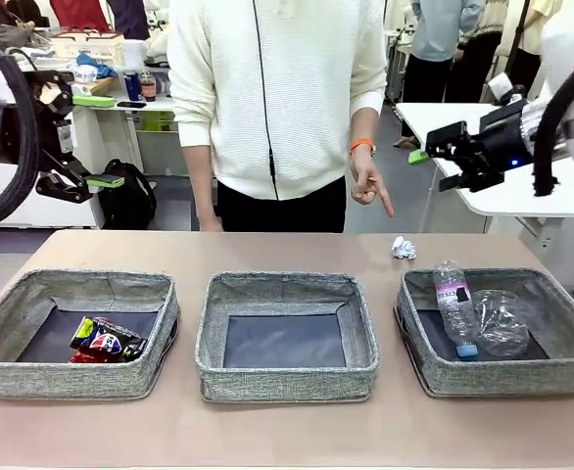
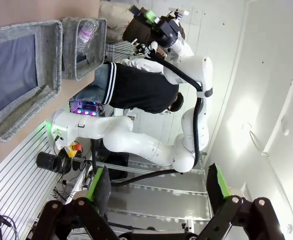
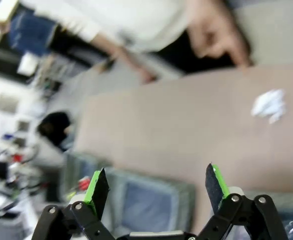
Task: Sort the waste into the appropriate baskets.
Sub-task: Pick up the waste item pointed out by the person.
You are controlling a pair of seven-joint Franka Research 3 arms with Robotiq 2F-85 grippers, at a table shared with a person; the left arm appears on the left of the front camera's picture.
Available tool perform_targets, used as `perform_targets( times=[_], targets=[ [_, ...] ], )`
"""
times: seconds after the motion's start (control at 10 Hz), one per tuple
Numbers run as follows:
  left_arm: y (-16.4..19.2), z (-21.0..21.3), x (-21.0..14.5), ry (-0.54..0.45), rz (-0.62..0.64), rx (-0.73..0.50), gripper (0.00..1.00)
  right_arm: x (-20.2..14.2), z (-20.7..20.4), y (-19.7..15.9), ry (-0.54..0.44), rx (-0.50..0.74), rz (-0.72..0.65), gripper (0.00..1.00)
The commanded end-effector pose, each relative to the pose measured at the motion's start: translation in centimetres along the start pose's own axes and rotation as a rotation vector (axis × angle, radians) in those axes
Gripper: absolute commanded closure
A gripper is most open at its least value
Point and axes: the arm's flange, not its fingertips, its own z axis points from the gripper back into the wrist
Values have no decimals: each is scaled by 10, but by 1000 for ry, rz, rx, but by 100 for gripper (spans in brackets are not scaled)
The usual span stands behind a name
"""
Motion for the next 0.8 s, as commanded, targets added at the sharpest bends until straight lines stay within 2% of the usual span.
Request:
perform_targets(
  times=[0.0,0.1,0.2,0.3,0.4,0.7],
  targets=[
    [-3,1,-1,-5,-7,-11,0,-4,-4,2,-342,-864,-50,0],
    [-3,1,-1,-5,-7,-11,0,0,0,0,0,0,0,0],
    [-3,1,-1,-5,-7,-11,0,0,0,0,0,0,0,0],
    [-3,1,-1,-5,-7,-11,0,4,3,-4,-86,-117,40,0],
    [-3,1,-1,-5,-7,-11,0,16,-24,-9,122,-199,88,0],
    [-3,1,-1,-5,-7,-11,0,48,-61,-34,171,-349,83,0]
  ],
)
